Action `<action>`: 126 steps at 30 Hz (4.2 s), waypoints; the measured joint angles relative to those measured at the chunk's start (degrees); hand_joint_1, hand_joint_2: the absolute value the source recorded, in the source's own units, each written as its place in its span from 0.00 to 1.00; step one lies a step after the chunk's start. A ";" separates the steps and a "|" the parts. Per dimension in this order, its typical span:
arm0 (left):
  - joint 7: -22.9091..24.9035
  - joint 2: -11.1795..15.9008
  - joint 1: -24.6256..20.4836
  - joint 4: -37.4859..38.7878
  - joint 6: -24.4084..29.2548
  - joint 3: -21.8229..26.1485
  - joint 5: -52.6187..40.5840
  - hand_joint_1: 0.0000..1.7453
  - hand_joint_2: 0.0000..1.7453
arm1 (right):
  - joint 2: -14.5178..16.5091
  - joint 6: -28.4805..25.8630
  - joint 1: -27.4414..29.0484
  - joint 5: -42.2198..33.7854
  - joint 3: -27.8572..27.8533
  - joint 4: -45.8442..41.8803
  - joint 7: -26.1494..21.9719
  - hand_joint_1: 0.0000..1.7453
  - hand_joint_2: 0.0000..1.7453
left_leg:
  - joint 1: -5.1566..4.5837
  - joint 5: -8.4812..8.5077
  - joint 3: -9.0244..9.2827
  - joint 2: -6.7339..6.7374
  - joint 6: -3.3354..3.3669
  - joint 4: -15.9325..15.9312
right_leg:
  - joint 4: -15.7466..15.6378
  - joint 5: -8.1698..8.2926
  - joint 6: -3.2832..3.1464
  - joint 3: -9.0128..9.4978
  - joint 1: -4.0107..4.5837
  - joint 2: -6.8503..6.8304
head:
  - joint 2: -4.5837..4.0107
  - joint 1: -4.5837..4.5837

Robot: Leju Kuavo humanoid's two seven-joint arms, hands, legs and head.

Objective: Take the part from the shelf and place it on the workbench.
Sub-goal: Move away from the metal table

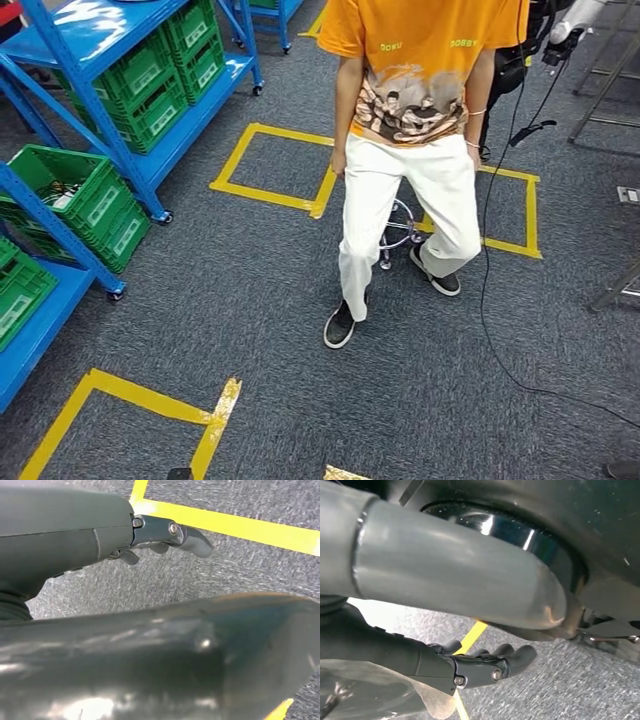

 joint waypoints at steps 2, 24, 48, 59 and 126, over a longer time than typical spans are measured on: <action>-0.11 0.02 -0.02 0.00 0.02 0.00 0.00 0.00 0.00 | 0.05 0.00 0.06 0.16 0.00 0.00 0.00 0.00 0.00 | -0.12 -2.00 -1.48 2.92 -0.59 3.35 | -0.39 0.14 -0.74 0.38 -0.10 -1.60 | 0.00 -0.38; 0.71 -0.08 0.06 0.00 -0.26 -2.08 -3.99 0.00 0.00 | 0.01 0.28 0.37 0.40 -0.11 -0.07 -0.48 0.00 0.00 | -0.19 0.19 1.49 3.01 1.87 -1.16 | 9.41 -3.10 1.75 -4.11 0.06 -2.55 | 0.00 0.06; 1.78 0.08 0.16 0.00 -1.10 -3.04 -4.65 0.00 0.00 | -0.15 1.68 0.80 1.69 -0.11 -0.06 0.37 0.00 0.00 | -0.24 0.12 1.01 7.78 1.49 -0.79 | 4.20 -5.36 1.17 0.63 0.38 -6.65 | 0.00 -0.17; 1.05 0.14 -0.34 0.00 -1.49 -3.04 -4.24 0.00 0.00 | -0.15 2.45 0.20 1.65 -0.11 0.03 0.37 0.00 0.00 | 0.02 0.05 0.57 -0.50 0.11 -0.16 | 0.79 -0.49 0.87 -0.27 -0.22 1.72 | 0.00 -0.02; 1.87 -0.04 0.11 0.00 -0.11 -1.18 -1.34 0.00 0.00 | 0.76 3.37 -0.22 3.40 -1.40 -0.04 2.66 0.00 0.00 | 0.20 -8.59 3.34 6.31 -0.83 12.68 | -0.43 2.49 -1.49 -2.57 0.41 -3.82 | -0.02 0.60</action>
